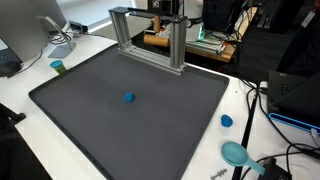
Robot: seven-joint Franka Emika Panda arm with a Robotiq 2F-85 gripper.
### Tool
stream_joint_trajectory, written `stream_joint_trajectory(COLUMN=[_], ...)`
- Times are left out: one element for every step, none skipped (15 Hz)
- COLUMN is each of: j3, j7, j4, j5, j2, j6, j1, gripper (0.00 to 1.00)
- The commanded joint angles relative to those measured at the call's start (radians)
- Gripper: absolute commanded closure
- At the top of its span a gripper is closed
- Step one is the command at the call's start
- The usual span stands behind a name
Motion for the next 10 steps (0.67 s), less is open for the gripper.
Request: stream_joint_trajectory(j3=[0.006,0.014,0.032,0.054,0.074,0.102,0.124,0.163,0.187,0.208], j7=[0.078,0.106,0.147,0.194,0.227,0.269,0.303,0.363,0.404,0.45], j4=[0.048,0.069,0.103,0.125,0.163,0.212,0.262,0.335,0.395,0.446], j5=[0.028,0.025,0.011,-0.006,-0.017,-0.031,-0.04,-0.068,-0.087,-0.11], j2=[-0.006,0.006,0.031,0.048,0.079,0.121,0.163,0.233,0.291,0.343], j6=[0.05,0.058,0.071,0.093,0.091,0.091,0.075,0.054,0.034,0.011], j1=[-0.017,-0.024,-0.038,-0.055,-0.064,-0.078,-0.088,-0.112,-0.125,-0.136], gripper=[0.78,0.78,0.78,0.78,0.78,0.78,0.78,0.78,0.78,0.78])
